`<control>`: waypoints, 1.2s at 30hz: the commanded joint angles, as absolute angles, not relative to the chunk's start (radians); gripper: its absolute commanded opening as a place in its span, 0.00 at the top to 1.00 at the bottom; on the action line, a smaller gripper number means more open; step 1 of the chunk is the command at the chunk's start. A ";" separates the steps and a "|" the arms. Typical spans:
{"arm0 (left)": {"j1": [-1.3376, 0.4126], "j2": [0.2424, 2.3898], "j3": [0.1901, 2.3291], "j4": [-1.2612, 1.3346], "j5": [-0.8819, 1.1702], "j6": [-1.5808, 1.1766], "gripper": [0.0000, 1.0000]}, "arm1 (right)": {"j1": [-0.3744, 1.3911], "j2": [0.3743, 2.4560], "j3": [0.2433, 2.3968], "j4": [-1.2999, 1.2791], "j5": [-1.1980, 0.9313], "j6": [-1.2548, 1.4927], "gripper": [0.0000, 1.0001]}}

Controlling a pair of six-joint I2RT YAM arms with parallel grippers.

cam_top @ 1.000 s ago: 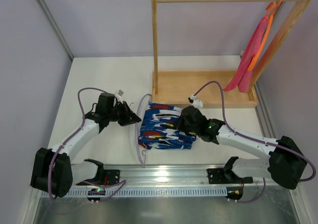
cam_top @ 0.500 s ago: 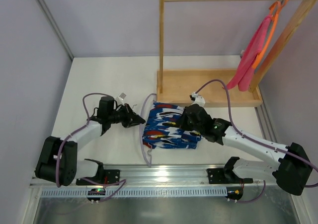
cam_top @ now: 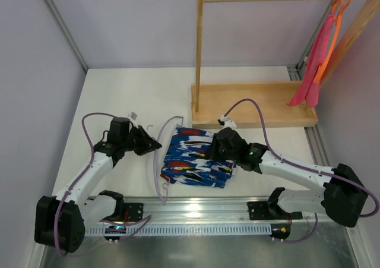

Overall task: Place the trousers on the hanger
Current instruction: Place trousers on hanger

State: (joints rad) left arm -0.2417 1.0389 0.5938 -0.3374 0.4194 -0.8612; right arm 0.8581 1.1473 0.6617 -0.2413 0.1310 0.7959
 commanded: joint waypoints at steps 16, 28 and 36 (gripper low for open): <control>-0.091 0.916 0.509 -0.352 0.420 -0.919 1.00 | 1.003 1.459 1.118 -0.259 0.109 0.707 0.96; -0.095 0.957 0.517 -0.515 0.040 -0.813 1.00 | 0.841 1.187 0.887 -0.502 0.265 0.690 0.96; -0.097 0.979 0.502 -0.404 0.293 -0.789 1.00 | 0.815 1.104 0.585 -0.290 0.183 0.736 0.96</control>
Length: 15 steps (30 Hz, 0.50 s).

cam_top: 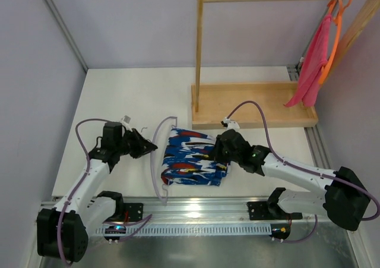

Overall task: Place the trousers on the hanger
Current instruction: Place trousers on hanger

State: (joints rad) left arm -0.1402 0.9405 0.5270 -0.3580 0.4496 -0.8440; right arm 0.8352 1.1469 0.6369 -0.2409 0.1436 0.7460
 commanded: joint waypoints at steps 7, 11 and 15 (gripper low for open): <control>-0.132 1.042 0.476 -0.371 0.410 -0.830 0.63 | 0.816 1.077 0.493 -0.186 0.103 0.778 0.85; -0.133 1.019 0.465 -0.385 0.382 -0.842 0.54 | 0.815 1.060 0.446 -0.115 0.054 0.781 0.67; -0.135 0.950 0.462 -0.391 0.337 -0.842 0.48 | 0.816 1.077 0.430 -0.058 0.022 0.795 0.63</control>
State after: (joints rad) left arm -0.1421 0.9863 0.4873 -0.3309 0.4915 -0.8837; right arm 0.8177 1.0760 0.4408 -0.1074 0.0547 0.7910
